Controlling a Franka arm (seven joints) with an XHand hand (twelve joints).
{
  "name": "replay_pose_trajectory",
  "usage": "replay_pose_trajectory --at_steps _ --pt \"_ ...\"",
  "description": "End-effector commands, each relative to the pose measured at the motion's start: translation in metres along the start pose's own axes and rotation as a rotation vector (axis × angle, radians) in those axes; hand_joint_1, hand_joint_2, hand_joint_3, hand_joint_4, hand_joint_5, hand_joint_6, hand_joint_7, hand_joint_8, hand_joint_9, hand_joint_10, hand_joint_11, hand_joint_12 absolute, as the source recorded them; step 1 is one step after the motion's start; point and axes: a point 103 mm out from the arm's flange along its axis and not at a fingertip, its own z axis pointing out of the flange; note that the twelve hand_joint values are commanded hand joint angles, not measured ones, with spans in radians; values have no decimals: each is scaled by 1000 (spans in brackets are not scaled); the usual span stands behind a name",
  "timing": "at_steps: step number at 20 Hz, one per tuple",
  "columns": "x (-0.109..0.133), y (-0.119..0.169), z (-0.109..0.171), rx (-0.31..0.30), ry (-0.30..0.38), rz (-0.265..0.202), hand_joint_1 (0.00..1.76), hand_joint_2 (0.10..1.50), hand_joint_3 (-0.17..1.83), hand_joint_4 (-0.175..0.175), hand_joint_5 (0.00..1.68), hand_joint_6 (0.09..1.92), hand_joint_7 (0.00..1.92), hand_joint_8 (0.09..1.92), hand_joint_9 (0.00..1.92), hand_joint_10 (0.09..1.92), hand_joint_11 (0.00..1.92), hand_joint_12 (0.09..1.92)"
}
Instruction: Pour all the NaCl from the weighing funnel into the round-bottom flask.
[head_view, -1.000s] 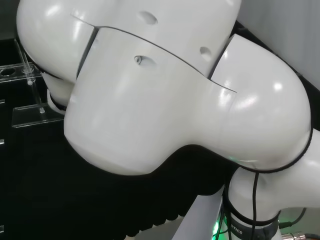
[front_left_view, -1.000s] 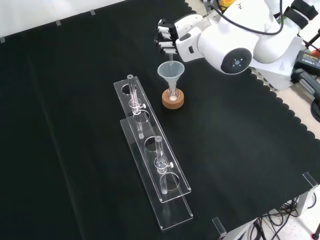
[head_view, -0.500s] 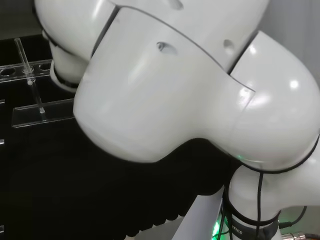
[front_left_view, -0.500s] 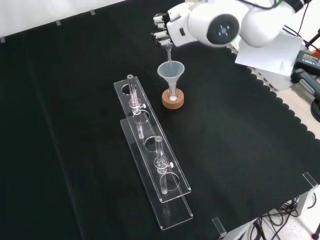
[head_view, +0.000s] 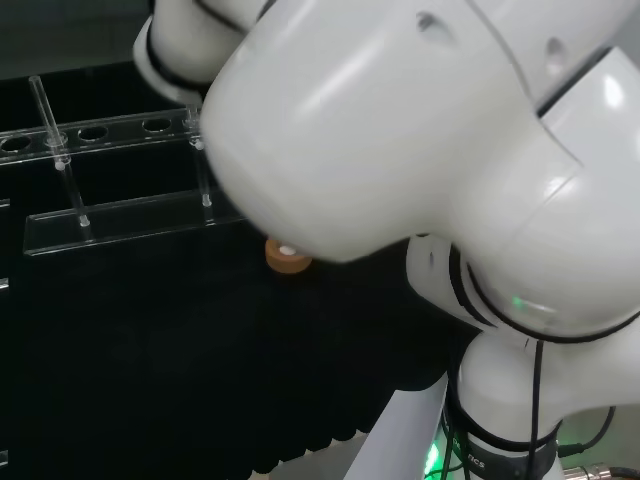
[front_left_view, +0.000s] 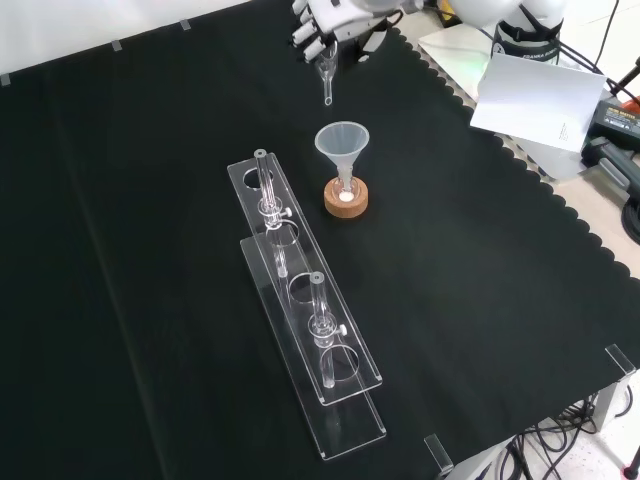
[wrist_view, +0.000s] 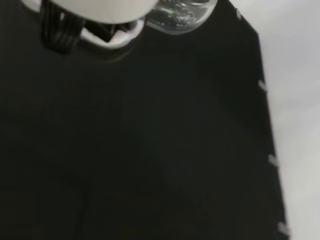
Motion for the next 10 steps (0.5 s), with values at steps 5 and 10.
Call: replay_pose_trajectory --at_steps 5,10 --pt "-19 3 25 12 481 -21 1134 669 589 175 1339 525 847 618 1309 87 1130 815" --pt "-28 6 33 13 552 -2 1134 669 589 175 1338 526 846 619 1309 87 1130 815"
